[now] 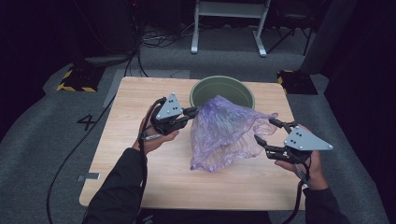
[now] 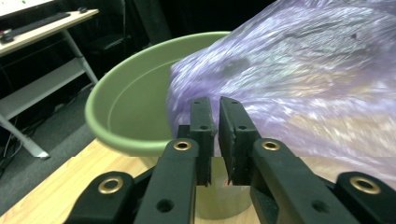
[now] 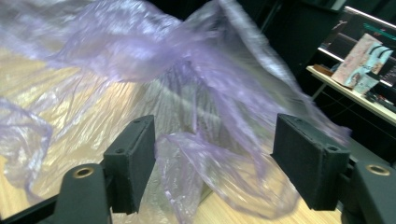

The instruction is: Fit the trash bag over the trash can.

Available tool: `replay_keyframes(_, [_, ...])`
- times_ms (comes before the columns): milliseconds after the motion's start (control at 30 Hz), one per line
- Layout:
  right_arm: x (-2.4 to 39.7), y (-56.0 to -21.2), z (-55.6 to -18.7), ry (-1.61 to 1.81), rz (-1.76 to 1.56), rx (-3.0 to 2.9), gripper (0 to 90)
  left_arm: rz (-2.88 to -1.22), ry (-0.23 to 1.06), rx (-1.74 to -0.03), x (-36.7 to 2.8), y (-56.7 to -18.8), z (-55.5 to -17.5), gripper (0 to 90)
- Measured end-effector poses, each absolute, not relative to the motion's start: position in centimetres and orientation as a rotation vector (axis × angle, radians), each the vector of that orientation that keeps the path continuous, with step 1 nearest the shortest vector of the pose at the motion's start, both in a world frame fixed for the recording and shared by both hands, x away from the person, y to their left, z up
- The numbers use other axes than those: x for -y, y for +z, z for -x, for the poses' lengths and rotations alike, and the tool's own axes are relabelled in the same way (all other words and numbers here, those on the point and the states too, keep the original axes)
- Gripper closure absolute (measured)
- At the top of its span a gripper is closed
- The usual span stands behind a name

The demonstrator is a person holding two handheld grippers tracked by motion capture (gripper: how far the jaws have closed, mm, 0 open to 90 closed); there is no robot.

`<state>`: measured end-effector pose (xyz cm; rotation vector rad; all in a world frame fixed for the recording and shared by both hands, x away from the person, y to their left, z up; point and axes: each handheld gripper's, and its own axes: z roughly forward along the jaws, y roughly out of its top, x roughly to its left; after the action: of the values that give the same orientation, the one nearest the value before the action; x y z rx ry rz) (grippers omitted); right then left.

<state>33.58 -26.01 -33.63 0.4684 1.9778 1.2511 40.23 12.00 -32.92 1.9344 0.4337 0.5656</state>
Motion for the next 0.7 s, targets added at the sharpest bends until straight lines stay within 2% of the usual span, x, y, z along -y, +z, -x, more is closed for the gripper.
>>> replay_keyframes(100, [26.5,-33.6,-33.4,1.277,-0.484,-1.931,29.6,-1.926,0.564,-0.454,-12.5,-33.3,-40.3,80.2])
replay_keyframes(167, [26.7,-33.6,-33.2,1.279,-0.491,-1.904,29.5,-1.911,0.567,-0.469,-12.8,-33.3,-40.3,74.6])
replay_keyframes(267, [26.9,-33.5,-33.0,1.284,-0.487,-1.878,30.1,-1.891,0.542,-0.461,-13.4,-33.1,-39.7,59.0])
replay_keyframes(367, [27.1,-33.5,-32.9,1.286,-0.490,-1.868,31.4,-1.882,0.478,-0.447,-13.6,-32.7,-38.6,31.1])
replay_keyframes(400, [27.1,-33.5,-32.9,1.286,-0.490,-1.868,31.4,-1.882,0.474,-0.438,-13.5,-32.5,-38.1,31.1])
replay_keyframes(533, [27.3,-33.5,-33.0,1.291,-0.504,-1.861,31.2,-1.897,0.460,-0.384,-12.4,-32.3,-35.9,17.8])
replay_keyframes(700, [27.8,-33.6,-33.2,1.311,-0.550,-1.846,26.4,-1.900,0.489,-0.378,-11.0,-32.5,-33.9,16.2])
